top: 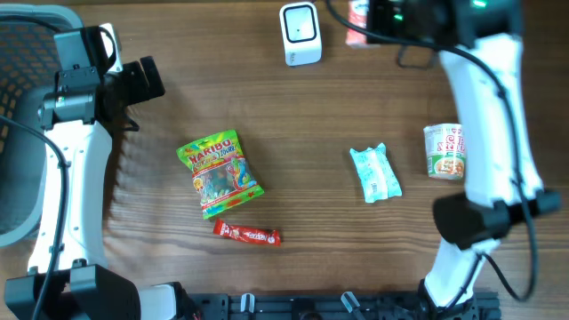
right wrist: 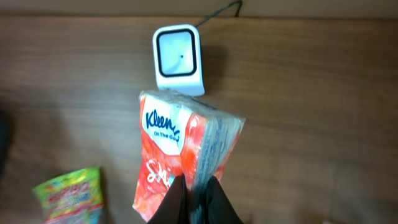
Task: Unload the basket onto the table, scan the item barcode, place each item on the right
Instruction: 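Lift the Kleenex pack and hold it in front of the scanner, then carry the Kleenex pack back right, set it down and release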
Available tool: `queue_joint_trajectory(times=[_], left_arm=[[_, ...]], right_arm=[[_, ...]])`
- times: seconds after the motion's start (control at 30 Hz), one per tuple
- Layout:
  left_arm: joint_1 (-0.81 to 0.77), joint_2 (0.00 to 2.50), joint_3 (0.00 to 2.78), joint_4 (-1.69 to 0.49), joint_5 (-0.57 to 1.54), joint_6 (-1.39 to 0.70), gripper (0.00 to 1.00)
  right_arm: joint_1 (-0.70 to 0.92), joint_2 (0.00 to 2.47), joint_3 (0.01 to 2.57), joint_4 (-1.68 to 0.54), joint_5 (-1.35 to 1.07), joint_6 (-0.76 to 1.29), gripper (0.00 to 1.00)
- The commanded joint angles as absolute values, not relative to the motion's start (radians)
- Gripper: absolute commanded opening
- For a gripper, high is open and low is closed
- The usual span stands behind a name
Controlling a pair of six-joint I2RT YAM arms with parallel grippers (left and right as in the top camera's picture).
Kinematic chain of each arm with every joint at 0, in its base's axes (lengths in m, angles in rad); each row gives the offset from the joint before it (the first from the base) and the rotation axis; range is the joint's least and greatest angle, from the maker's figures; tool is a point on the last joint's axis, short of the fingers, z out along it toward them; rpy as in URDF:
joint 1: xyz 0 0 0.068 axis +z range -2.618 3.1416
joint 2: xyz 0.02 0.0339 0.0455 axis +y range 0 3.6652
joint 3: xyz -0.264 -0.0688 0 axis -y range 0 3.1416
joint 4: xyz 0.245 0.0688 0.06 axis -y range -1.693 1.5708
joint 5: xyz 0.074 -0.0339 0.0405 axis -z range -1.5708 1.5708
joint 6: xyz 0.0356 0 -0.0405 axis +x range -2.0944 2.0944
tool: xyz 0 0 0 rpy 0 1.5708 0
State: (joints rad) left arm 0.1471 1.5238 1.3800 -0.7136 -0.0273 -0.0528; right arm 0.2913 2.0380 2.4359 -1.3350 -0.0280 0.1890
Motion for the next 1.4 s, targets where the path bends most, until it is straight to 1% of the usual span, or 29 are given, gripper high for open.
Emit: queue_joint_trajectory(times=[0.0,0.1,0.23,0.47,0.63,0.7,0.8,0.93,1.0,1.03,1.2,1.3,1.37], left_arm=[[0.155,1.515,1.388,-0.711,-0.019,-0.037,1.00],[0.155,1.515,1.388,-0.711,-0.019,-0.037,1.00],[0.155,1.515,1.388,-0.711,-0.019,-0.037,1.00],[0.155,1.515,1.388,-0.711,-0.019,-0.037,1.00],[0.155,1.515,1.388,-0.711,-0.019,-0.037,1.00],[0.155,1.515,1.388,-0.711,-0.019,-0.037,1.00],[0.155,1.515,1.388,-0.711,-0.019,-0.038,1.00],[0.155,1.515,1.388,-0.711,-0.019,-0.037,1.00],[0.155,1.515,1.388,-0.711,-0.019,-0.037,1.00],[0.155,1.515,1.388,-0.711,-0.019,-0.037,1.00],[0.155,1.515,1.388,-0.711,-0.019,-0.037,1.00],[0.155,1.515,1.388,-0.711,-0.019,-0.037,1.00],[0.155,1.515,1.388,-0.711,-0.019,-0.037,1.00]], right_arm=[[0.330,2.173,2.452,-1.265,0.059,0.136,0.04],[0.347,2.263,2.452,-1.195,0.072,0.103,0.05],[0.382,2.374,2.447,-1.086,0.174,0.075,0.04],[0.477,2.484,2.447,-0.896,0.480,-0.036,0.04],[0.507,2.527,2.447,-0.804,0.542,-0.059,0.04],[0.495,2.526,2.447,-0.808,0.536,-0.020,0.04],[0.470,2.472,2.447,-0.858,0.424,-0.004,0.04],[0.445,2.297,2.447,-0.991,0.286,0.030,0.04],[0.445,2.188,2.447,-1.131,0.216,0.046,0.04],[0.445,2.124,2.447,-1.243,0.165,0.076,0.04],[0.445,2.038,2.447,-1.587,0.040,0.084,0.04],[0.445,2.037,2.391,-1.608,-0.021,0.122,0.04],[0.444,2.038,2.323,-1.608,0.002,0.149,0.04]])
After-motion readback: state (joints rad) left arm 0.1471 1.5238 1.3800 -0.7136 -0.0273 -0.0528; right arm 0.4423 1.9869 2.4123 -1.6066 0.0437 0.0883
